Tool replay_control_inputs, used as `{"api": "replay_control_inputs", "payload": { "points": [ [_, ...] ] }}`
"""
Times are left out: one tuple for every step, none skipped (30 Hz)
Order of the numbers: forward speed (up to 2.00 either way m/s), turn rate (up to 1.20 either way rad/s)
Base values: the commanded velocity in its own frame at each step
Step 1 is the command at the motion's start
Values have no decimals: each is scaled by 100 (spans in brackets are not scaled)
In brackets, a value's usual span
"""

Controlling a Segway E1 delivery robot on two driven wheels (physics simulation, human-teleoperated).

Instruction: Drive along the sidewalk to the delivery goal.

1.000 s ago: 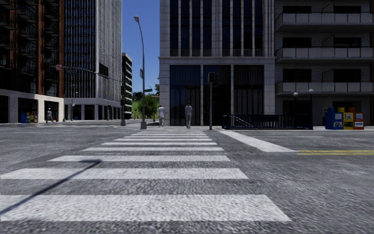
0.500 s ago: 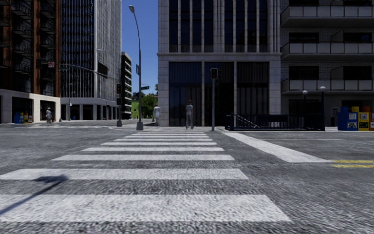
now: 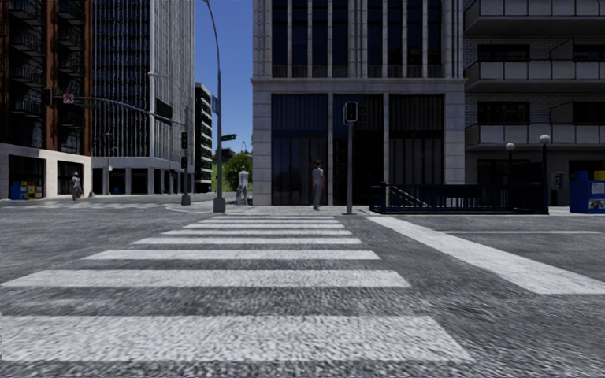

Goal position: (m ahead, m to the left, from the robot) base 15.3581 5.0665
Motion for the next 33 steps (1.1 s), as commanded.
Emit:
{"api": "replay_control_inputs", "payload": {
  "points": [
    [200,0],
    [200,0],
    [200,0],
    [200,0],
    [200,0],
    [200,0],
    [200,0],
    [200,0],
    [200,0],
    [200,0],
    [200,0],
    [200,0],
    [200,0],
    [200,0],
    [200,0],
    [200,0],
    [200,0],
    [200,0],
    [200,0],
    [200,0],
    [200,0],
    [200,0],
    [200,0],
    [200,0],
    [200,0],
    [200,0],
    [200,0],
    [200,0],
    [200,0],
    [200,0],
    [200,0],
    [200,0],
    [200,0]
  ]
}}
